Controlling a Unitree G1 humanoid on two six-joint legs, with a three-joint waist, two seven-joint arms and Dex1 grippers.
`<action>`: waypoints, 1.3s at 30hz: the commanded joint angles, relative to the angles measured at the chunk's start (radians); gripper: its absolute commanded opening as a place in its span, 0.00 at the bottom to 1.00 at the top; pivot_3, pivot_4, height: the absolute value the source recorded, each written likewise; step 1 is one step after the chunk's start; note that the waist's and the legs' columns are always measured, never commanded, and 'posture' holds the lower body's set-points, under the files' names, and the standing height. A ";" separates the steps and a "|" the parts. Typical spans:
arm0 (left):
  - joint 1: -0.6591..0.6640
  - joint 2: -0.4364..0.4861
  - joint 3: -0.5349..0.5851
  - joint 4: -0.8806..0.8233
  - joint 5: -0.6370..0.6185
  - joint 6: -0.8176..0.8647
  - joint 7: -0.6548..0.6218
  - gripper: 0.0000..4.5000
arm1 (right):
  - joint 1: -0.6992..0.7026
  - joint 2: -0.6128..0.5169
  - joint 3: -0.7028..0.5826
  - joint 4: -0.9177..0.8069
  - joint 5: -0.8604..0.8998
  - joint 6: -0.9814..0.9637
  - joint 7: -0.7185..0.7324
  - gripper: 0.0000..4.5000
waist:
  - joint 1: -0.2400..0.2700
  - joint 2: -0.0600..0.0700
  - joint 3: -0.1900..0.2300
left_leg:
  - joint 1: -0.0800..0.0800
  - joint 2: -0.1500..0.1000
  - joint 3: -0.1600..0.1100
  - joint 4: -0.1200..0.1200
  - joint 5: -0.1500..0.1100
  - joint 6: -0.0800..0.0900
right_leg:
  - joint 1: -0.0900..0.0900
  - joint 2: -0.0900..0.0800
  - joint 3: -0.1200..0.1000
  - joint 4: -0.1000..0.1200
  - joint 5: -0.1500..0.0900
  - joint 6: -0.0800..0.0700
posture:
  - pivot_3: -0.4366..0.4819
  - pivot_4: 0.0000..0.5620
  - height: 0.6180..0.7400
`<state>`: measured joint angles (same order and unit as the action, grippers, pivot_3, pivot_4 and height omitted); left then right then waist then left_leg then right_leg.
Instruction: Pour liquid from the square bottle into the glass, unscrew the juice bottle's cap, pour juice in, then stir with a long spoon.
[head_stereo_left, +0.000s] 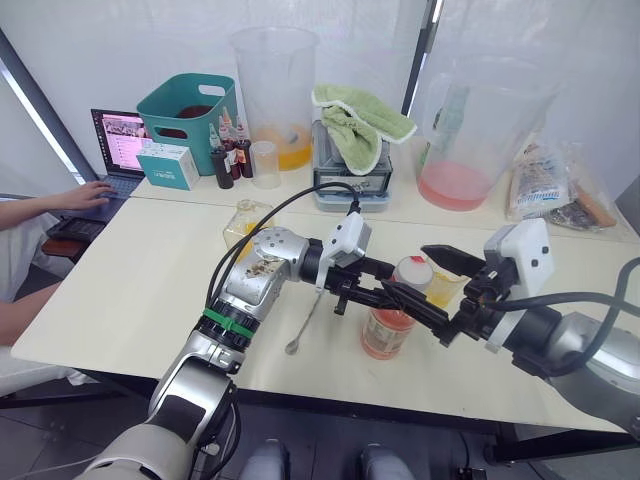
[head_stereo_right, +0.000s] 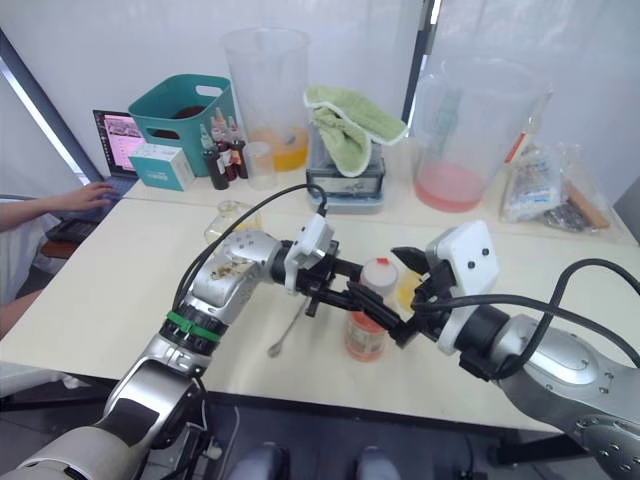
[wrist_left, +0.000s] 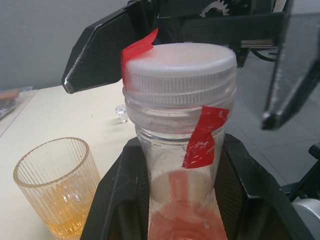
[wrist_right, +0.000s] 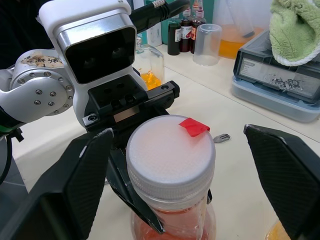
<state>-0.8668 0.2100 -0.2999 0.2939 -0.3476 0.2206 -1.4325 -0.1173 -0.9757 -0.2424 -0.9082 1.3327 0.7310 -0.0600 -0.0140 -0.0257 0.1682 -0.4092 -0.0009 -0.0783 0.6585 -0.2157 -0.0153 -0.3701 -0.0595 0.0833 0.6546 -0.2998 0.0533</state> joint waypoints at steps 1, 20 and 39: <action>0.005 0.003 -0.027 0.019 0.023 0.013 -0.010 0.29 | -0.020 0.006 -0.009 -0.008 -0.018 -0.018 0.002 0.67 | 0.000 0.000 0.000 | 0.000 0.000 0.000 0.000 0.000 0.000 | 0.000 0.000 0.000 0.000 0.000 0.000 | 0.48 0.27 1.00; 0.005 0.020 -0.029 0.015 0.027 0.016 -0.028 0.29 | -0.395 -0.080 0.225 0.487 -0.255 -0.048 1.060 0.38 | -0.008 0.001 0.001 | 0.000 0.001 0.002 0.000 0.000 0.001 | 0.001 0.000 0.000 -0.005 0.000 0.000 | 0.48 0.27 1.00; 0.009 0.026 -0.031 0.003 0.024 0.024 -0.025 0.29 | -0.595 0.020 0.213 0.699 -0.497 0.028 1.392 0.89 | 0.001 0.003 0.001 | 0.001 0.000 -0.002 -0.003 0.000 0.000 | -0.002 -0.001 -0.004 0.002 0.000 0.000 | 0.48 0.27 1.00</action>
<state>-0.8732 0.2265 -0.2977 0.2869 -0.3558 0.2342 -1.4501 -0.7017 -0.9477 0.0553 -0.1517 0.7949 0.7433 1.3819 -0.0133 -0.0225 0.1694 -0.4085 -0.0012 -0.0801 0.6560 -0.2156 -0.0150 -0.3721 -0.0607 0.0791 0.6572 -0.2994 0.0529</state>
